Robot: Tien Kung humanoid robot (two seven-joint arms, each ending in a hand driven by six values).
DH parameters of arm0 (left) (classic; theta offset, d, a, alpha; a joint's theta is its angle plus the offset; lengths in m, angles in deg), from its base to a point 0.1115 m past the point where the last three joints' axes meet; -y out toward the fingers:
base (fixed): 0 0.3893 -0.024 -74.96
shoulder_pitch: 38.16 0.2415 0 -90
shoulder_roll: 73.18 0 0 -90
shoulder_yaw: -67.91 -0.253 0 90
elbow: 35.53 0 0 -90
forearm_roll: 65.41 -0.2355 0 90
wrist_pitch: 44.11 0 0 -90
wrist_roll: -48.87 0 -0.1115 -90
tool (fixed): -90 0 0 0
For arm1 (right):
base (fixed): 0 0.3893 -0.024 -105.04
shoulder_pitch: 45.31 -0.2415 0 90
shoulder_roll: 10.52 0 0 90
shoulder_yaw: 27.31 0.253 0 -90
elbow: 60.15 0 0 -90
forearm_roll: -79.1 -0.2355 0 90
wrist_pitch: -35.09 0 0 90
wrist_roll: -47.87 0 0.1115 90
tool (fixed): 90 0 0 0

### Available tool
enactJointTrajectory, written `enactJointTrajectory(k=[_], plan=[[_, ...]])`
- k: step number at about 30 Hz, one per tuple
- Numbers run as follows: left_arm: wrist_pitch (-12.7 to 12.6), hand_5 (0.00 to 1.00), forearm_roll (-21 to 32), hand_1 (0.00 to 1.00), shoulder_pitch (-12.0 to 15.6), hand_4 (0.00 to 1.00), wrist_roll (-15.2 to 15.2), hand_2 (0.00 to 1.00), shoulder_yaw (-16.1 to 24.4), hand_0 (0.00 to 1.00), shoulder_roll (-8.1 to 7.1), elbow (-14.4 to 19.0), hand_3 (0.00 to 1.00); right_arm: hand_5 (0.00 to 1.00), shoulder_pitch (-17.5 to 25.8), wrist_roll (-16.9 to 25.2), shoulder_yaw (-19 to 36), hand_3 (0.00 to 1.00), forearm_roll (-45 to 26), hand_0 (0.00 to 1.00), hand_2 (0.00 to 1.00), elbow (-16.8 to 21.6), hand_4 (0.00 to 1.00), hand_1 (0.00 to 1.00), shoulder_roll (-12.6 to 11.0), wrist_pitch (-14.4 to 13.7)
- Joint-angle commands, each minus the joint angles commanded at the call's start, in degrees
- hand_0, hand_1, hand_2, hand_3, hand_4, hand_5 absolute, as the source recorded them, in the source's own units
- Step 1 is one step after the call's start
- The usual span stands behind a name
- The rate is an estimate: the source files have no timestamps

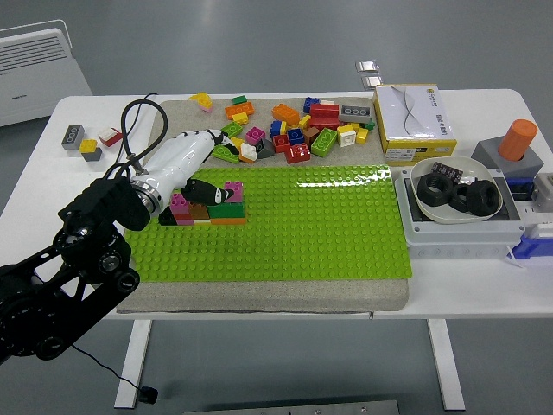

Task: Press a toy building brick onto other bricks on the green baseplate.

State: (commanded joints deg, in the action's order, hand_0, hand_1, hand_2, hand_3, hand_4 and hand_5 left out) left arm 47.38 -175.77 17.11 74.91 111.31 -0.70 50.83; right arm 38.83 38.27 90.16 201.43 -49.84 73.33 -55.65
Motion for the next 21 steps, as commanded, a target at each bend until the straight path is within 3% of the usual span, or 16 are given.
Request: enactJointTrajectory(k=[9,10,21], plan=[[0.72,0.291,-3.22,0.958,0.24,0.922,0.21,0.954,-0.77,0.998,2.43,-4.63,0.678,0.783,-0.2,0.36,0.04,0.686,0.0,0.519,0.718,0.0,0.723,0.675,-0.16,0.24],[0.76,0.326,-3.18,0.96,0.3,0.932,0.19,0.957,-0.84,0.998,2.5,-4.94,0.682,0.784,-0.21,0.39,0.12,0.686,0.07,0.519,0.718,0.0,0.724,0.675,-0.16,0.26],[1.08,0.331,-1.79,0.958,0.89,0.934,0.02,0.956,-1.5,0.998,2.4,-5.69,0.683,0.783,-0.19,0.5,0.44,0.687,0.53,0.519,0.718,0.0,0.724,0.676,-0.09,0.25]])
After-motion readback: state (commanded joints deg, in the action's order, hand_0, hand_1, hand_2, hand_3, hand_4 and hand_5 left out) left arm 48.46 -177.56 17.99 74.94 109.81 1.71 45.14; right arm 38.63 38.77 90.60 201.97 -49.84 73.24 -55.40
